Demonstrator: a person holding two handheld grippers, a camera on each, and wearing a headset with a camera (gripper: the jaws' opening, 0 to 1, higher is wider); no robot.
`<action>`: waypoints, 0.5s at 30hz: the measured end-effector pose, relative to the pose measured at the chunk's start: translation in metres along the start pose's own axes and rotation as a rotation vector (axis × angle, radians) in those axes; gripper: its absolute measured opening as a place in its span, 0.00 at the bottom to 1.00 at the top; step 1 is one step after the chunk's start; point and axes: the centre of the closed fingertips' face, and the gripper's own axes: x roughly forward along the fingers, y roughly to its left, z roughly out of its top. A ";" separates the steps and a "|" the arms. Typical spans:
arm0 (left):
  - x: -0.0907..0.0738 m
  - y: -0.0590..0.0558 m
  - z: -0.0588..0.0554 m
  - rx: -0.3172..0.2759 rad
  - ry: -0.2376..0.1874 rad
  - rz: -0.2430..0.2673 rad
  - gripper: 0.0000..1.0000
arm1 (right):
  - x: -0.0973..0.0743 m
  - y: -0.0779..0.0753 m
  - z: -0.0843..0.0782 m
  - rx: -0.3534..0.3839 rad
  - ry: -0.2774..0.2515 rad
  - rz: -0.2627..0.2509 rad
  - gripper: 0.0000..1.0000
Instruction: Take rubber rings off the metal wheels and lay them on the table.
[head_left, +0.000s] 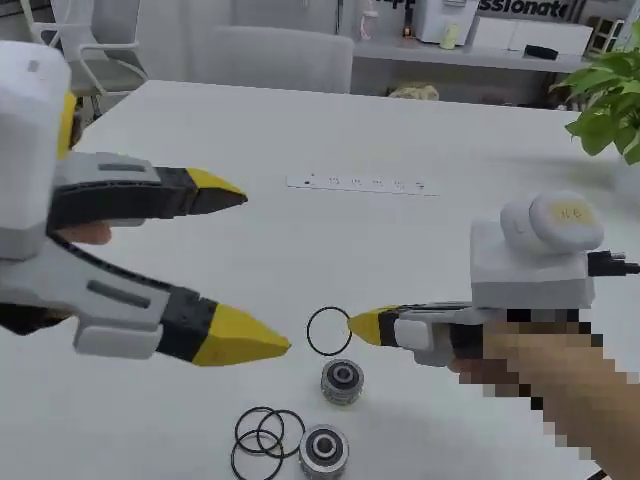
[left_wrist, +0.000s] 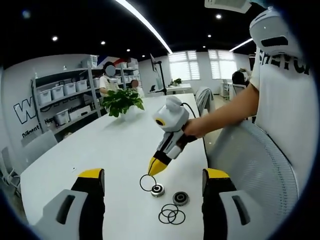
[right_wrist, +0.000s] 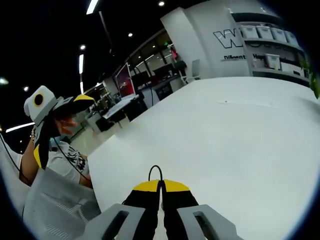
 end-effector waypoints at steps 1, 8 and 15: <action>-0.003 0.000 -0.001 -0.006 0.000 0.011 0.80 | 0.000 0.001 0.001 0.001 -0.004 0.003 0.00; -0.026 0.000 -0.025 -0.077 0.011 0.095 0.84 | -0.002 0.009 0.006 0.006 -0.025 0.036 0.00; -0.037 -0.005 -0.042 -0.145 0.006 0.146 0.89 | 0.001 0.025 0.010 -0.033 -0.040 0.093 0.00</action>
